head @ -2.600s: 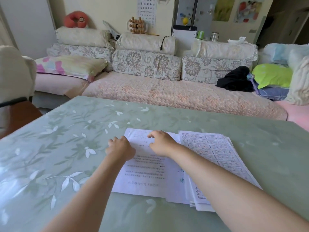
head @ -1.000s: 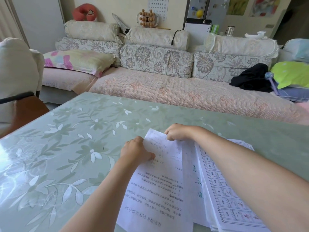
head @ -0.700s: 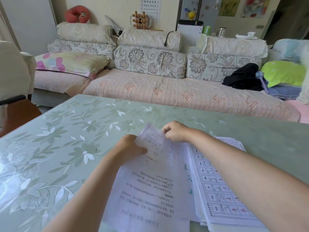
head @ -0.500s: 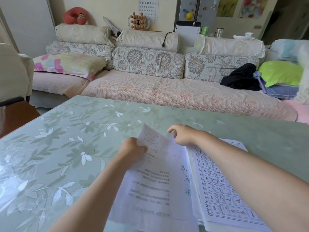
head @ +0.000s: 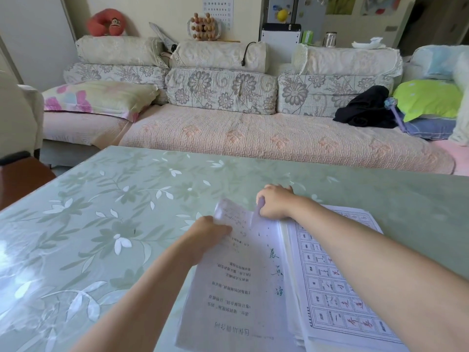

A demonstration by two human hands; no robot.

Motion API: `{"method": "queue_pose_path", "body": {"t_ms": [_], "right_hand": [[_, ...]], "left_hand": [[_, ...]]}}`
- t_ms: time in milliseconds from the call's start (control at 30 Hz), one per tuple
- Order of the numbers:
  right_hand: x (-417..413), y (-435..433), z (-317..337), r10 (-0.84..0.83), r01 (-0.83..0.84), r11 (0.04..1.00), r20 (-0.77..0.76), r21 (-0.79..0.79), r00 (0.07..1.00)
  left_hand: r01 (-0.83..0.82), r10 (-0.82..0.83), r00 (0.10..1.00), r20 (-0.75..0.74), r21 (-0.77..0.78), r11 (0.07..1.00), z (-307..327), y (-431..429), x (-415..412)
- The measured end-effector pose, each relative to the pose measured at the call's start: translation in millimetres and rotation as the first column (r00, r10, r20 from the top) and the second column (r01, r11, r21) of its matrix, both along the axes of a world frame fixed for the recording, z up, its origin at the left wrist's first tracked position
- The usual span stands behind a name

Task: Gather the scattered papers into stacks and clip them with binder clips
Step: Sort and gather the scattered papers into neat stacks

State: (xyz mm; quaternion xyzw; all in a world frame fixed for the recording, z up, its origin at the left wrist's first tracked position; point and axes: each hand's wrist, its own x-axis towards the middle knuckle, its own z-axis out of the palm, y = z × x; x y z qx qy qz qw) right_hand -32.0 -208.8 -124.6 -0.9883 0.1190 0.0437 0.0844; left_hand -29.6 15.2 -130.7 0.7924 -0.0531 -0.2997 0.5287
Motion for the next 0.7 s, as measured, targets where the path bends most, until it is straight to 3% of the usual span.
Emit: {"method": "queue_pose_path", "body": {"t_ms": [133, 233, 400, 567, 700], "right_hand": [[3, 2, 4, -0.047, 0.025, 0.979, 0.103, 0.200, 0.994], [4, 11, 7, -0.112, 0.017, 0.932, 0.242, 0.362, 0.964], [11, 38, 14, -0.203, 0.007, 0.892, 0.387, 0.453, 0.899], [6, 49, 7, -0.108, -0.015, 0.934, 0.319, 0.358, 0.942], [-9, 47, -6, -0.204, 0.134, 0.918, 0.155, 0.372, 0.967]], "left_hand": [[0.029, -0.030, 0.999, -0.015, -0.070, 0.997, 0, -1, 3], [0.069, -0.069, 0.997, -0.016, -0.020, 0.997, 5, -2, 1], [0.113, -0.114, 0.993, -0.010, -0.040, 0.993, 13, -3, -9], [-0.033, 0.031, 0.992, 0.120, 0.019, 0.999, 1, -1, 1], [-0.220, 0.171, 0.926, 0.336, 0.115, 0.969, 6, 27, 22]]}}
